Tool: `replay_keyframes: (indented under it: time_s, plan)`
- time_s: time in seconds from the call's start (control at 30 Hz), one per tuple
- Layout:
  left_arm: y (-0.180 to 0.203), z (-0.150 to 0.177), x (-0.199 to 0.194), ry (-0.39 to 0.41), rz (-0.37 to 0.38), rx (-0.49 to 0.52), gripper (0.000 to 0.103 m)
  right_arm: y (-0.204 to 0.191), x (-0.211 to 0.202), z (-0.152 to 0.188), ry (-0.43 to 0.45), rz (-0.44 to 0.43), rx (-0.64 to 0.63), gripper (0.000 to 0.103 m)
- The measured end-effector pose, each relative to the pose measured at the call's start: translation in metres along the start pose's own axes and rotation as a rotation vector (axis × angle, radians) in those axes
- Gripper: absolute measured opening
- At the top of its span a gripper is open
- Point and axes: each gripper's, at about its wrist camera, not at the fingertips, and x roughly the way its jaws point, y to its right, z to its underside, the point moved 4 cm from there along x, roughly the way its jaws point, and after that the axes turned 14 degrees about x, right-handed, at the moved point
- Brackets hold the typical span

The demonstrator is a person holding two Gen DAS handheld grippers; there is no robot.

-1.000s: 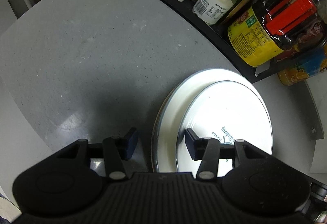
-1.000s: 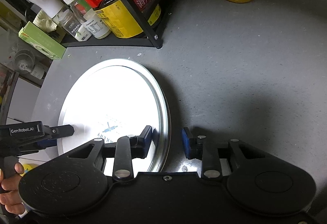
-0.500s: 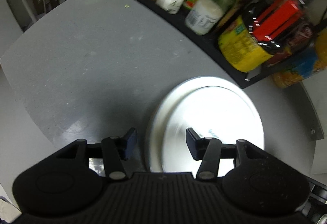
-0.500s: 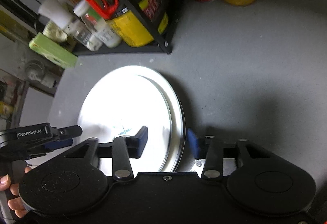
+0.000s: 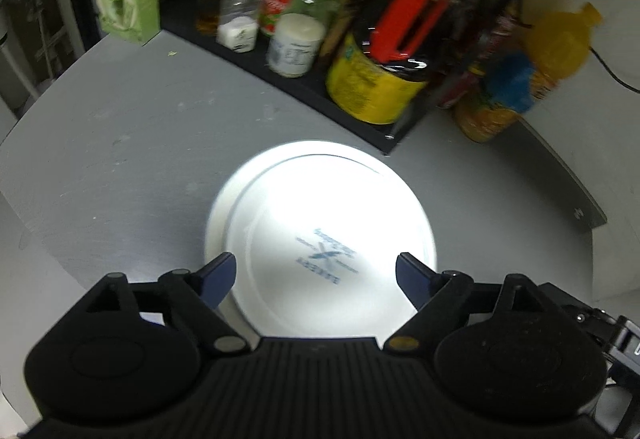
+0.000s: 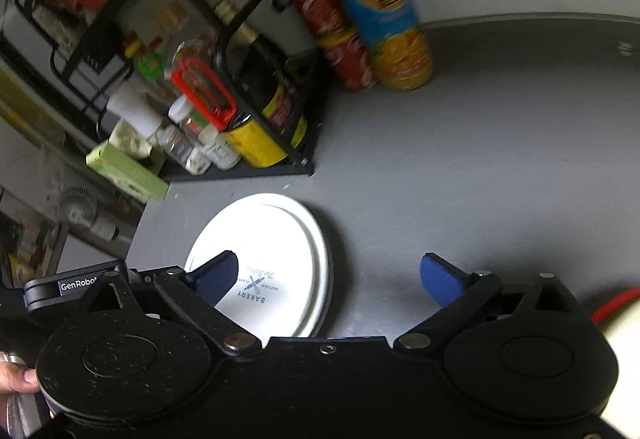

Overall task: Organize plates and bowls
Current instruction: 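Lower the Bakery plate onto the 'Sweet' plate and open the gripper, then move the right gripper toward the red bowl holding the cream bowls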

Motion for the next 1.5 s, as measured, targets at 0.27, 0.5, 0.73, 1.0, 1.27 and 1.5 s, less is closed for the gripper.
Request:
replay_keyframes:
  time_s: [0.27, 0.5, 0.73, 1.0, 1.27, 1.5]
  plan:
    - [0.041, 0.010, -0.016, 0.031, 0.036, 0.077, 0.086, 0.030, -0.046, 0.005, 0.102, 0.016, 0.073, 0.102]
    - [0.082, 0.020, -0.023, 0.034, 0.093, 0.150, 0.086, 0.057, -0.086, 0.012, 0.179, 0.044, 0.109, 0.103]
    - [0.138, 0.034, -0.021, 0.015, 0.163, 0.247, 0.086, 0.094, -0.122, 0.018, 0.243, 0.094, 0.158, 0.103]
    - [0.194, 0.045, -0.009, -0.021, 0.231, 0.338, 0.086, 0.134, -0.148, 0.023, 0.285, 0.156, 0.218, 0.103]
    - [0.229, 0.060, 0.008, -0.075, 0.271, 0.399, 0.086, 0.166, -0.155, 0.031, 0.288, 0.203, 0.276, 0.103]
    - [0.245, 0.075, 0.030, -0.132, 0.294, 0.430, 0.086, 0.187, -0.148, 0.039, 0.263, 0.235, 0.317, 0.102]
